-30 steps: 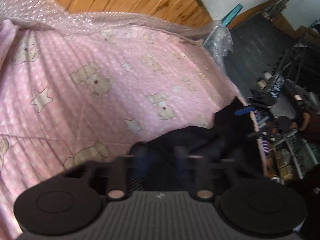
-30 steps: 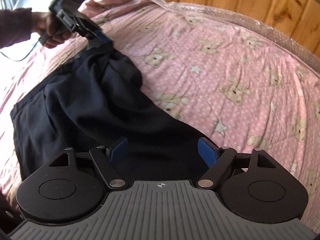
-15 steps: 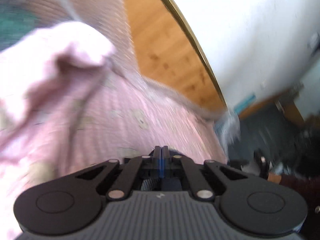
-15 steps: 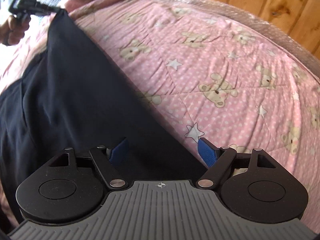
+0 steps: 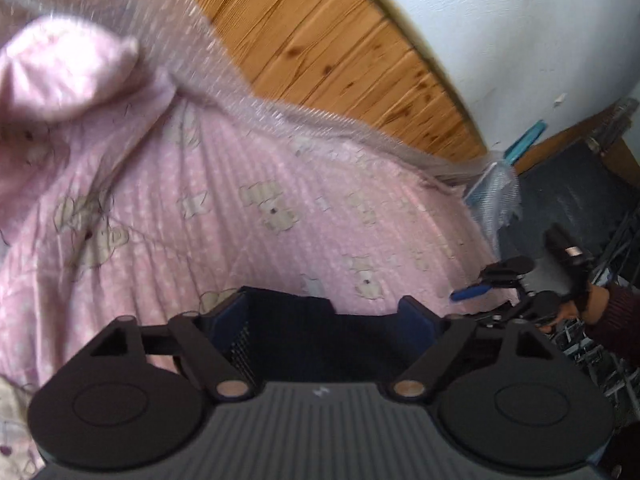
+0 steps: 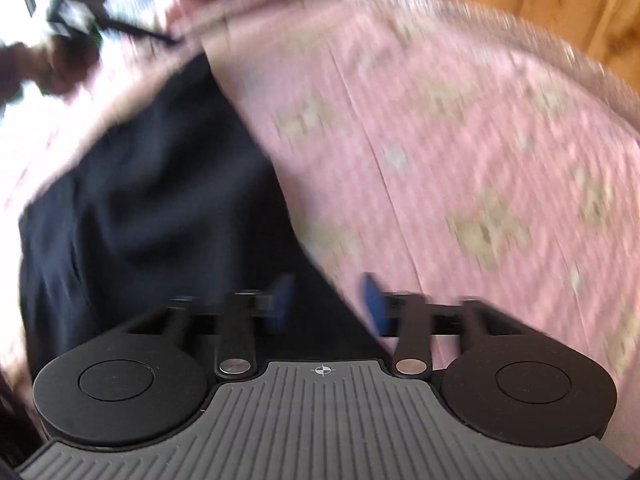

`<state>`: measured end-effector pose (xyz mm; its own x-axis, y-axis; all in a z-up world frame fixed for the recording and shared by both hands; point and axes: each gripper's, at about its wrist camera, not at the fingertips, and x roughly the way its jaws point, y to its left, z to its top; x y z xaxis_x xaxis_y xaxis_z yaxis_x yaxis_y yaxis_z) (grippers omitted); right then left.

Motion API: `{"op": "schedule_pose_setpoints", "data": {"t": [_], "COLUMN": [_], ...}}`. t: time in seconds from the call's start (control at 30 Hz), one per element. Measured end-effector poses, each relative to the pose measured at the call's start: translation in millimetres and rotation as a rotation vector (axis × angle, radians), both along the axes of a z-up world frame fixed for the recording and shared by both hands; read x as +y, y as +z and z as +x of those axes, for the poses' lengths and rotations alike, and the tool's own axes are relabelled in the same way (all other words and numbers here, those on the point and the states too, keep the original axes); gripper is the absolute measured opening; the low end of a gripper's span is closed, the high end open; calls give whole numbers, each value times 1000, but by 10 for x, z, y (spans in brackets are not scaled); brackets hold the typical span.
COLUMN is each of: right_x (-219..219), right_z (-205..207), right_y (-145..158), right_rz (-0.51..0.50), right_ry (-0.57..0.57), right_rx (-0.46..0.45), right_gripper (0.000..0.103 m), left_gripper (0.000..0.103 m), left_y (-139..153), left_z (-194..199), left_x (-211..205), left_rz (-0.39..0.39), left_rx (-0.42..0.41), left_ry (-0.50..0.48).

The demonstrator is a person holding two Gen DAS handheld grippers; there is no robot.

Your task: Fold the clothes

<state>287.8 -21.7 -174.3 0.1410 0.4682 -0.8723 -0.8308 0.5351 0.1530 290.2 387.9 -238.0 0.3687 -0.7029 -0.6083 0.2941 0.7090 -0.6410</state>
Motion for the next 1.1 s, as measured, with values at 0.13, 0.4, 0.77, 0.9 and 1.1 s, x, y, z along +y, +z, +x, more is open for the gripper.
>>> {"op": "schedule_pose_setpoints", "data": {"t": [0.13, 0.4, 0.77, 0.9, 1.1], "right_x": [396, 906, 1550, 1523, 1450], "right_z": [172, 265, 126, -208, -406], "right_y": [-90, -377, -324, -144, -159], "right_rz": [27, 66, 162, 200, 188], "right_ry": [51, 179, 416, 503, 506], "right_rx": [20, 92, 111, 2, -55], "right_gripper": [63, 62, 5, 3, 3], "left_gripper": [90, 89, 89, 97, 5], "left_y": [-161, -144, -117, -155, -106], "left_z": [81, -155, -193, -108, -56], "left_x": [47, 112, 154, 139, 41], "left_rz": [-6, -32, -9, -55, -69], "left_rx": [51, 102, 151, 141, 84], "left_ry": [57, 114, 94, 42, -68]}}
